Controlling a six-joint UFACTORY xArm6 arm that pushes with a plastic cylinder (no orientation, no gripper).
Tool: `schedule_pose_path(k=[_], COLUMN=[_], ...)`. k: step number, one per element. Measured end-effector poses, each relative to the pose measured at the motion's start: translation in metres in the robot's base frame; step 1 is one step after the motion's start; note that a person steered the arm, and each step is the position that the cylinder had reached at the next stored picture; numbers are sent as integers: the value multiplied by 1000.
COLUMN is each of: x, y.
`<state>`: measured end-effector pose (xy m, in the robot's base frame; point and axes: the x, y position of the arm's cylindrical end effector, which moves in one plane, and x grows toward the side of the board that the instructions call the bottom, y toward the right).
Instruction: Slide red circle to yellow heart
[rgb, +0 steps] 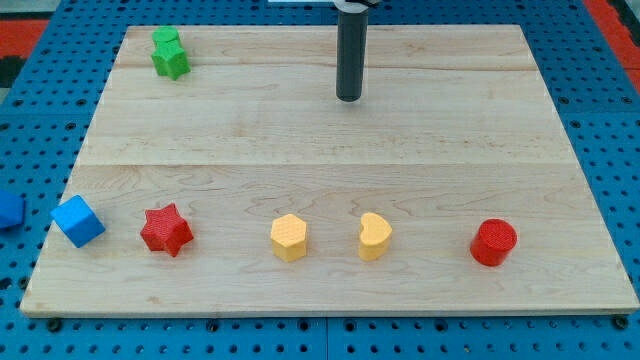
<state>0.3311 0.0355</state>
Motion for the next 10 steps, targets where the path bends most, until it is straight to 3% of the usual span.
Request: schedule_pose_path(k=[2, 4, 5, 6, 8, 9, 10], x=[11, 140, 212, 251, 232, 214, 204], y=[27, 249, 215, 150, 143, 178, 163])
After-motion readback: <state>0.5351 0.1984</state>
